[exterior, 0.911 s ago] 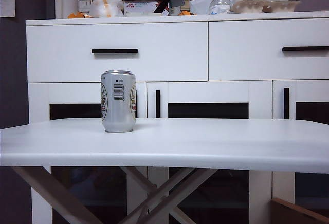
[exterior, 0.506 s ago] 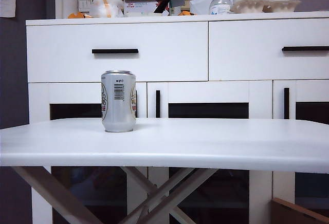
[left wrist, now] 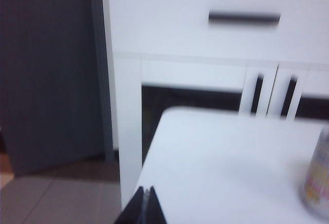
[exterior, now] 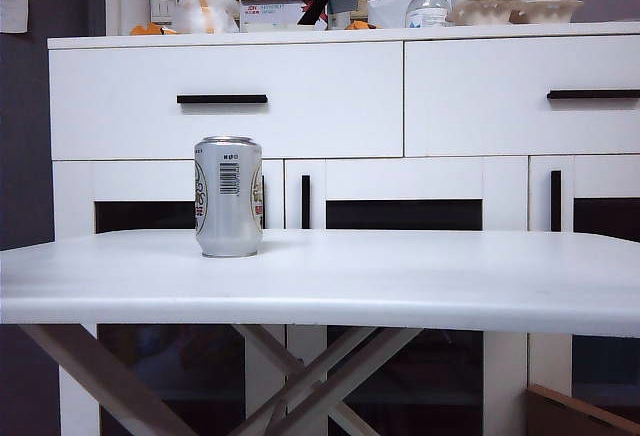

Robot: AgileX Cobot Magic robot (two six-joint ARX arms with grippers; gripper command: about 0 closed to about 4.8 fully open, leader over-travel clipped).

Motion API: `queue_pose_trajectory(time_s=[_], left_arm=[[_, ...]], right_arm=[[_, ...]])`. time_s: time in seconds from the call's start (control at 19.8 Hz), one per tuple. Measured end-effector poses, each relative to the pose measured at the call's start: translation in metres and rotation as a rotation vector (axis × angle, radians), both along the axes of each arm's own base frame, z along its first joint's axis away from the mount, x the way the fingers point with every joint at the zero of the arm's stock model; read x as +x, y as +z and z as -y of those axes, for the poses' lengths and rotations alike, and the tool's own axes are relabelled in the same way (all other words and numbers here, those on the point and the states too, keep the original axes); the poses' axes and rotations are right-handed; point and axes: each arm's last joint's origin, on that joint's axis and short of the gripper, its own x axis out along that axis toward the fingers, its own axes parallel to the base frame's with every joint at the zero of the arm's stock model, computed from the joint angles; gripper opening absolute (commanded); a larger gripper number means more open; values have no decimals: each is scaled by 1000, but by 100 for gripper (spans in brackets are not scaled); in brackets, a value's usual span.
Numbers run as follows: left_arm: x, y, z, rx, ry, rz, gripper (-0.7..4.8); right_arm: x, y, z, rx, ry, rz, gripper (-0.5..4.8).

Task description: Pick up a can of beer from the white table, open the left drawer, place the beer inside the drawer, and finally close the drawer.

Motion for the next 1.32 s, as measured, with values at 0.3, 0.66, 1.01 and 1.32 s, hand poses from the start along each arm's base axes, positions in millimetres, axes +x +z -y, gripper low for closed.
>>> queue_pose_trajectory(time_s=[0.3, 0.66, 1.01, 1.32], left_arm=[[-3, 42, 0, -1, 0, 13, -6], [27, 99, 3, 6, -63, -136, -6], [55, 158, 10, 7, -275, -130, -6], [60, 173, 20, 11, -354, -136, -6]], right_arm=[[8, 42, -2, 40, 38, -20, -2], [55, 87, -14, 10, 249, -63, -2], [102, 111, -31, -14, 440, -27, -2], [128, 112, -87, -28, 688, -76, -2]])
